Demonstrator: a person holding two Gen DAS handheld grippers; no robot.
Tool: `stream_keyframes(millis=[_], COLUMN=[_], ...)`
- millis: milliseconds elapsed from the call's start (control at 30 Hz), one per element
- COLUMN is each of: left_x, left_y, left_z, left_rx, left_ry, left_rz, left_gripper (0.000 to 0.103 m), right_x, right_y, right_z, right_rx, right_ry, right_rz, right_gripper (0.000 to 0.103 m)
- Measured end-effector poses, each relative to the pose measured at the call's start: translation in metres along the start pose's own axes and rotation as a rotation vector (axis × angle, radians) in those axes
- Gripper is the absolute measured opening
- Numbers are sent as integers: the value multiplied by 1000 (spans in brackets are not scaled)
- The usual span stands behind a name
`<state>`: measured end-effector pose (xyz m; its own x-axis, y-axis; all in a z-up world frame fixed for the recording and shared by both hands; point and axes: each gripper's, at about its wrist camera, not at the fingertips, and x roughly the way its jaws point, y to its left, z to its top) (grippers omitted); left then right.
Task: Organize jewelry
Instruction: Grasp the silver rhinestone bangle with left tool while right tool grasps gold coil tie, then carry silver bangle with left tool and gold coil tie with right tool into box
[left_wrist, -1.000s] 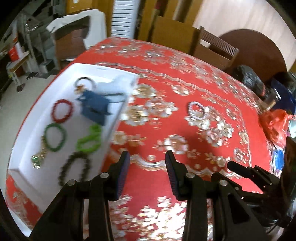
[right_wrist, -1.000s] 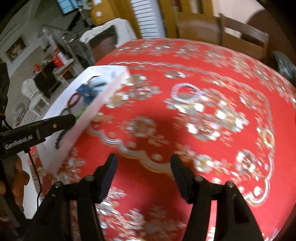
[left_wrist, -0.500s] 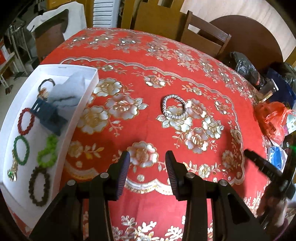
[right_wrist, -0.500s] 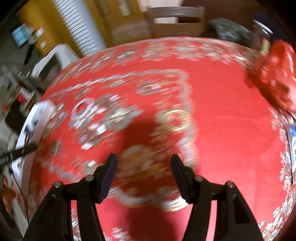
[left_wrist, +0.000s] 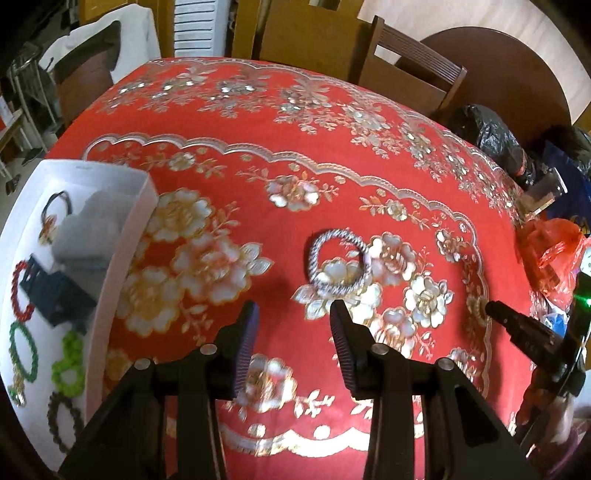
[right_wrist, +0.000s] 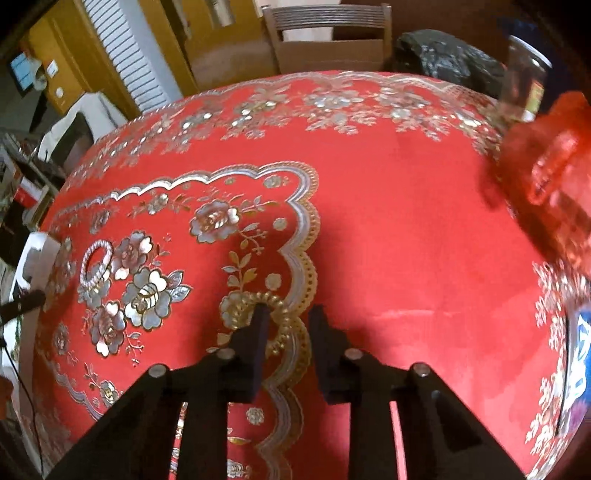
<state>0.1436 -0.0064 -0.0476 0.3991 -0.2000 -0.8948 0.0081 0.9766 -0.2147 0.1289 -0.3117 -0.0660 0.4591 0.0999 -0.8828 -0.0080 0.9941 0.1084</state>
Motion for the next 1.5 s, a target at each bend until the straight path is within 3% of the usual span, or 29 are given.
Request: stream_keyframes(millis=[267,600,633,667,700,767,1100,1500], left_x=[25,57,57,57,58,57,4,-66], left_y=[-14,-27,-28,-28,-27,-26,-5,39], left_z=[20,27,26,26,25,22,-16,-66], left_rx=[43,96,97,99,98,99,66,30], left_ry=[25,53,51,46,61,68,21,-73], left_rz=[-37,5,2,-6,-25,-37,-73,19], left_gripper=[64,64,61,42,34,33,32,32], right_x=[4,3,3,3,3,2,-27,-52], right_y=[12,9,9,9,9,8,15,87], right_z=[-5,-11,-11,-11,-11,-11,-18,-44], right_rx=[-102,-100,-100,-101,-101,-91,-39,-146], right_ry=[4,-26,-28,-29,-31,-29,-62,-49], right_rz=[-38,-55,-54,-54,-53,-42,64,165], right_gripper=[22,11,10,10,10,10,9,10])
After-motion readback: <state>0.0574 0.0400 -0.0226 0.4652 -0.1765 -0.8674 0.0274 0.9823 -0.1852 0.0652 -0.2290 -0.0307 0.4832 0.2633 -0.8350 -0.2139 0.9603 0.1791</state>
